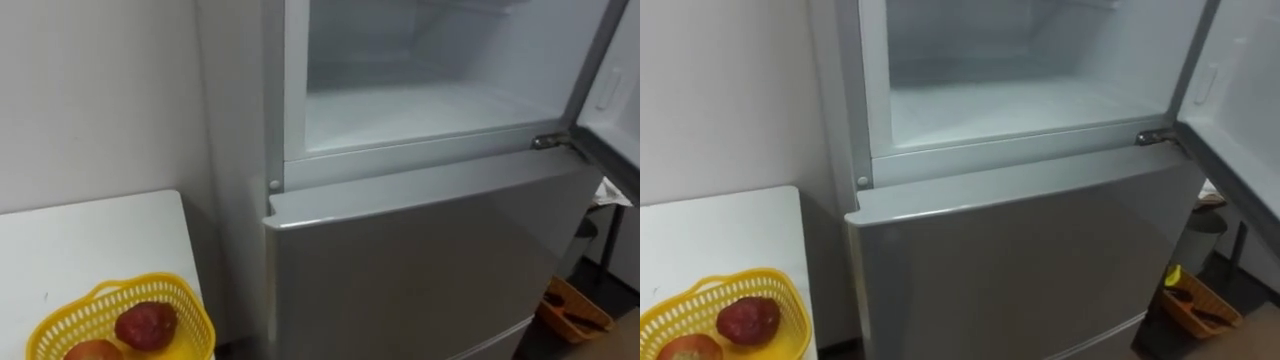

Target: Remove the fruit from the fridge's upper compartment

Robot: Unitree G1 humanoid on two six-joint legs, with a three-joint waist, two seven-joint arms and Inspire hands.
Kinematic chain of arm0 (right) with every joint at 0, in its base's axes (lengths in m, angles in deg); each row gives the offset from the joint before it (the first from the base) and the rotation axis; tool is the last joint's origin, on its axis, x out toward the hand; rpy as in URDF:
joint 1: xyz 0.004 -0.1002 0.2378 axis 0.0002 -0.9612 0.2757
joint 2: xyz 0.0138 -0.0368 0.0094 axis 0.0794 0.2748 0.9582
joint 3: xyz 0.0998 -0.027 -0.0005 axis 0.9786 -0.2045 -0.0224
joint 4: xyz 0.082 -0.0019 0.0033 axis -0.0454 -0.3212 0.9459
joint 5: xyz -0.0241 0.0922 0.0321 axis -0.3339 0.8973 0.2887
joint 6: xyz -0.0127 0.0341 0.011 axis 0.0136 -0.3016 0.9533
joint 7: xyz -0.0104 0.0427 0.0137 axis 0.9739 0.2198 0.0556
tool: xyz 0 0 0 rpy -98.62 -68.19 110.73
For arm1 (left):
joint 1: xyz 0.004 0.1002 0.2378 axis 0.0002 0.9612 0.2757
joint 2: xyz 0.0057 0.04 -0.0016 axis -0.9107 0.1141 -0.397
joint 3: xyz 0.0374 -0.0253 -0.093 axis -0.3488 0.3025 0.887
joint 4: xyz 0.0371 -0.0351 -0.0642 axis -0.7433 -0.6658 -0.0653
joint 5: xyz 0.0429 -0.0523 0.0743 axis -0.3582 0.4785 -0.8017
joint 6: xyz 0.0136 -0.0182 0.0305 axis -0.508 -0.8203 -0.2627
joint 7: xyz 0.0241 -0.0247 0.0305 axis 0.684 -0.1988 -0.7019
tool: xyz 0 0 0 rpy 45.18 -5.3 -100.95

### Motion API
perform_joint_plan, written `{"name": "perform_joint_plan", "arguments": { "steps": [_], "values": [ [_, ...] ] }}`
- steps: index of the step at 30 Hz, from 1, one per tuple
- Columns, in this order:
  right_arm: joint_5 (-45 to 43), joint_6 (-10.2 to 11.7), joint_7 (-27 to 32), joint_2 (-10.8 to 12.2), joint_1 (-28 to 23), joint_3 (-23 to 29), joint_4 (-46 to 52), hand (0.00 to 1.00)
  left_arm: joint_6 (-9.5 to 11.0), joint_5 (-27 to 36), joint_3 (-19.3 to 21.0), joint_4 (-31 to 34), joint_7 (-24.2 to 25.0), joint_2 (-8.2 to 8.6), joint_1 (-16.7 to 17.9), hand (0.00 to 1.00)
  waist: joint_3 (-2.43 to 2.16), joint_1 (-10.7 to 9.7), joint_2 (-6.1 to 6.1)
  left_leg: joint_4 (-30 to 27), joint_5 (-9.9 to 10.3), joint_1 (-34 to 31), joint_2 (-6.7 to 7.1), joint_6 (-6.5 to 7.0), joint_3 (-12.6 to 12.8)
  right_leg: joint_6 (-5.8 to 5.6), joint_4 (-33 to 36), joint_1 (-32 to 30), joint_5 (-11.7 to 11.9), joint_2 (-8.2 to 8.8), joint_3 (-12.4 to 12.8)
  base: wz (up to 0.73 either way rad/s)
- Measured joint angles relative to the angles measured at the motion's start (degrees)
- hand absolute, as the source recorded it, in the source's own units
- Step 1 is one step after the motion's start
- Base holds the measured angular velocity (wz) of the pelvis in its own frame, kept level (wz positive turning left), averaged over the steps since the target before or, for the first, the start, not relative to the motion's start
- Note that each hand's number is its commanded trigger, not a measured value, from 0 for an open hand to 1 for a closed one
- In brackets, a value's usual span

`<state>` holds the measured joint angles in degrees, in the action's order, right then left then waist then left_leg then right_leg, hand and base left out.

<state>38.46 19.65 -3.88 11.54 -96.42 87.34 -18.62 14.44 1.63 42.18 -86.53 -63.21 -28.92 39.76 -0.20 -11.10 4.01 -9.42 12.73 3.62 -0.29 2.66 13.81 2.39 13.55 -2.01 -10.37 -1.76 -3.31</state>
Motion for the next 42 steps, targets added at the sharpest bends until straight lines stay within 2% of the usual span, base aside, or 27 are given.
{"name": "perform_joint_plan", "arguments": {
  "steps": [3, 14, 27, 31, 34, 42],
  "values": [
    [-2.17, 0.05, 1.54, -0.98, 0.7, 0.09, 0.48, 0.0, -0.11, -0.04, -0.02, -0.49, -0.01, 0.0, 0.08, 0.0, -0.01, 0.12, 0.0, -0.02, 0.0, -0.03, 0.03, 0.0, -0.03, -0.02, 0.03, -0.23, -0.04, 0.06, -0.02, 0.01],
    [-6.03, 0.44, 2.55, -1.01, 0.91, -0.22, 3.74, 0.0, -0.11, -0.01, -0.11, -0.42, 0.11, 0.18, -0.27, 0.0, -0.04, 0.56, -0.51, -0.04, -0.02, 0.27, 0.02, -0.01, 0.12, 0.0, 0.43, 0.5, -0.03, -0.02, 0.19, 0.0],
    [-6.44, -0.14, -1.04, -0.98, 0.9, -3.83, 5.54, 0.0, -0.31, -0.06, -0.11, -0.75, 0.18, 0.85, -0.8, 0.0, 0.2, 0.71, -0.45, 0.0, -0.01, 0.82, 0.02, -0.03, 0.1, 0.04, 0.44, 0.27, -0.23, 0.02, 0.05, 0.0],
    [-9.53, -0.26, -1.58, -0.97, 0.9, -5.72, 6.62, 0.0, -0.27, -0.07, -0.27, -2.17, 0.19, 0.91, -1.62, 0.0, 0.28, 1.01, -0.71, -0.06, -0.01, 0.14, 0.05, -0.03, 0.05, 0.06, 0.34, 0.13, -0.21, 0.03, -0.04, 0.0],
    [-13.81, -0.08, -1.58, -0.96, 0.89, -6.61, 6.74, 0.0, -0.25, -0.08, -0.27, -2.19, 0.08, 0.9, -1.77, 0.0, 0.31, 2.16, -0.85, -0.15, -0.02, 0.1, 0.14, -0.03, -0.05, 0.06, 0.24, 0.44, -0.17, 0.12, -0.24, 0.0],
    [-15.5, -0.08, -3.23, -1.0, 2.14, -10.12, 10.14, 0.0, 0.04, -0.07, -1.18, -2.86, -0.05, 0.83, -2.54, 0.0, 0.32, 4.34, -0.75, -0.31, -0.03, 0.68, 0.15, -0.04, -0.98, 0.06, -0.25, 1.57, -0.19, 0.65, -1.67, 0.08]
  ]
}}
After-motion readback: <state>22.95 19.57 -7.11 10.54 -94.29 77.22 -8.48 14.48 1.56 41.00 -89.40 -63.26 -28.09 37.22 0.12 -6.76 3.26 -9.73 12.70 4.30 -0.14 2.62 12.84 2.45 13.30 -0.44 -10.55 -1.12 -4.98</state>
